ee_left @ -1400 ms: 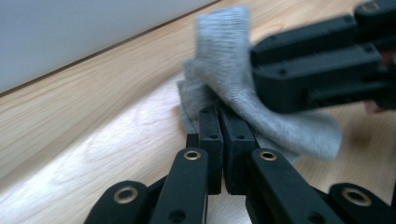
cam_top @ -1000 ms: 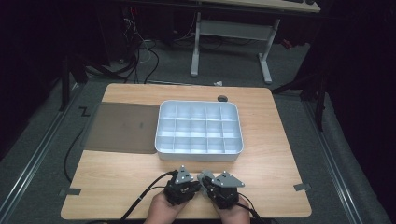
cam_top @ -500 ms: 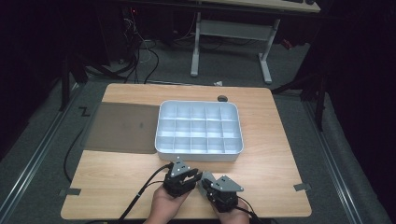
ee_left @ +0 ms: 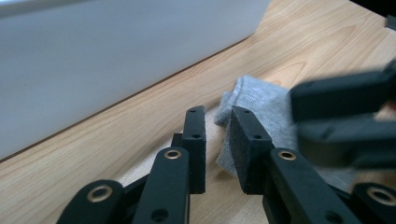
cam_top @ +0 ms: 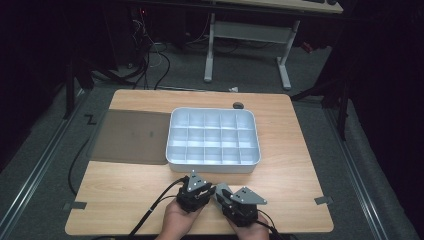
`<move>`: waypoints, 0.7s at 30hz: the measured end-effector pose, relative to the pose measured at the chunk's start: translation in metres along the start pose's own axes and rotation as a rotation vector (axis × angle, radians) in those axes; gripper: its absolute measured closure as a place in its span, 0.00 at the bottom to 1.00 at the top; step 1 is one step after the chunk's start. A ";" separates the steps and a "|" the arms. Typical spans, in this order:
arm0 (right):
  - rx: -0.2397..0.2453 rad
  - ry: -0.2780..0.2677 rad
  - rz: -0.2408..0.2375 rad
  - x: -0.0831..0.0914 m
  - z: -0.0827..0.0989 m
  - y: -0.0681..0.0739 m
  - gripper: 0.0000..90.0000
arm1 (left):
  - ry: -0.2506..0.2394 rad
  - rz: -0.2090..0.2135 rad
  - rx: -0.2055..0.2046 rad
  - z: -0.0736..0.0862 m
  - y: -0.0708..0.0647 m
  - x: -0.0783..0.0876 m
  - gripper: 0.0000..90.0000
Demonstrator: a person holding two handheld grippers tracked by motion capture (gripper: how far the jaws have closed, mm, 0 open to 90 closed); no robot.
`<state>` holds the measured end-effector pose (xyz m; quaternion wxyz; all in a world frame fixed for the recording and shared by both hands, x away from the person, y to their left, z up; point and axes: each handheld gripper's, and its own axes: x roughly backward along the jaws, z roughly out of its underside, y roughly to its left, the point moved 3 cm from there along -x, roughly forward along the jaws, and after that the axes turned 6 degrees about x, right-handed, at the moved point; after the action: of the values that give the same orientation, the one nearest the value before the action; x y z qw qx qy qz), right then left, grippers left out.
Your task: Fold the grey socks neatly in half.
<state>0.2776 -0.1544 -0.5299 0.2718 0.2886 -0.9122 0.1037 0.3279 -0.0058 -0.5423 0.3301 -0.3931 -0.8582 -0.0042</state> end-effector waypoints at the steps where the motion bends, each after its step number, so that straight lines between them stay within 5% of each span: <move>1: -0.006 -0.010 0.003 0.003 -0.001 -0.001 0.79 | 0.004 -0.001 -0.002 0.000 0.000 0.000 0.85; 5: -0.035 -0.014 0.019 0.015 -0.002 -0.013 0.79 | 0.004 0.003 0.002 0.002 -0.001 -0.003 0.84; 10: -0.055 0.046 -0.021 0.016 0.005 -0.009 0.61 | 0.011 0.007 -0.005 0.003 -0.003 -0.003 0.84; 13: -0.004 0.093 0.014 0.009 0.012 -0.004 0.64 | 0.008 0.008 -0.002 0.002 -0.003 -0.002 0.84; 21: 0.020 0.089 0.015 0.001 0.017 -0.005 0.67 | -0.037 0.066 0.006 -0.006 -0.014 0.014 0.81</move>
<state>0.2722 -0.1645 -0.5435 0.3082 0.2797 -0.9003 0.1276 0.3151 -0.0071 -0.5261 0.3151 -0.4203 -0.8507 0.0165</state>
